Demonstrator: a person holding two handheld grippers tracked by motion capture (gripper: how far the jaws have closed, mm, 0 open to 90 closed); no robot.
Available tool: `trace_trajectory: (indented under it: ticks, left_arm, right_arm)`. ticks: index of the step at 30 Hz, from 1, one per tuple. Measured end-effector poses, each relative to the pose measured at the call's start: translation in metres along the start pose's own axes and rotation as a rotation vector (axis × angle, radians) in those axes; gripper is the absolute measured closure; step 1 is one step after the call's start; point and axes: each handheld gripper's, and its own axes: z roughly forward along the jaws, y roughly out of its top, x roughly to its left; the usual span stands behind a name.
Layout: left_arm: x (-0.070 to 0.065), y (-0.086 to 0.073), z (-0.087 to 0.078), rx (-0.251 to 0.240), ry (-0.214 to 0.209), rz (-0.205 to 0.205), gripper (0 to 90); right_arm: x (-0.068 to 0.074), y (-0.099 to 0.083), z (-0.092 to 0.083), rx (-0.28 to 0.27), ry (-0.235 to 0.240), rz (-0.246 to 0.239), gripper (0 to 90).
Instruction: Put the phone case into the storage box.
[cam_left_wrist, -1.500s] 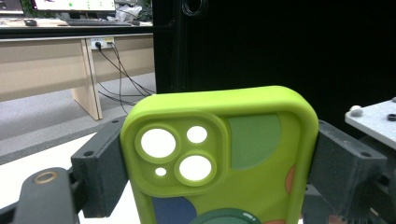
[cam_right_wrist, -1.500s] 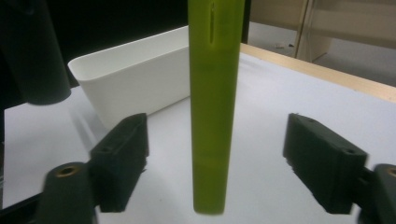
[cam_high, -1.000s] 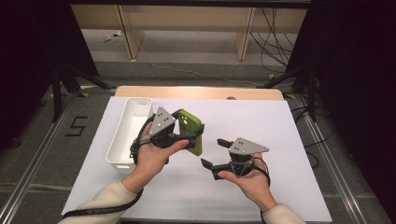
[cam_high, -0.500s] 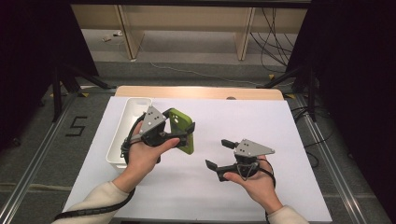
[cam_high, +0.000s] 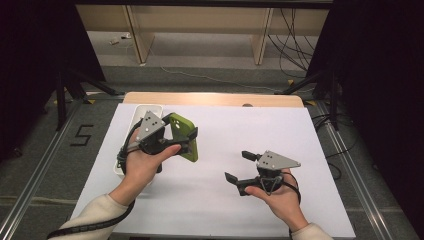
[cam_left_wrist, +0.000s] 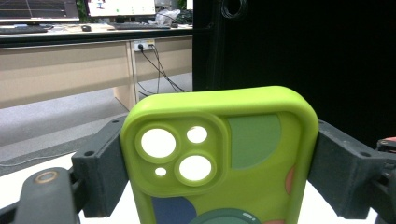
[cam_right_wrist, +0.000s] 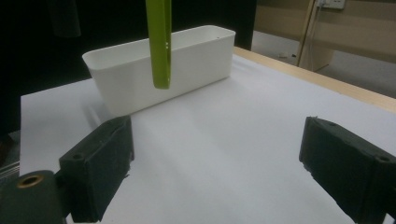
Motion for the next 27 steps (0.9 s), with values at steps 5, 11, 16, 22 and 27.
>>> trace_trajectory:
  ticks: [5, 11, 16, 22, 27]
  left_arm:
    - [0.005, 0.0, -0.004, 0.002, 0.01, -0.005, 15.7]
    - [0.013, 0.002, -0.009, -0.001, 0.028, -0.003, 15.7]
    - [0.019, 0.003, -0.012, -0.001, 0.041, -0.002, 15.7]
    - [0.025, 0.004, -0.016, -0.002, 0.06, -0.004, 15.7]
    - [0.03, 0.005, -0.019, -0.003, 0.07, -0.003, 15.7]
  right_arm:
    - [-0.001, -0.002, -0.003, -0.002, -0.007, 0.005, 11.3]
    - [-0.001, -0.003, -0.006, -0.004, -0.004, 0.006, 11.3]
    - [-0.002, -0.004, -0.009, -0.009, -0.002, 0.01, 11.3]
    - [-0.003, -0.006, -0.014, -0.012, -0.002, 0.019, 11.3]
    - [-0.003, -0.007, -0.017, -0.012, -0.005, 0.017, 11.3]
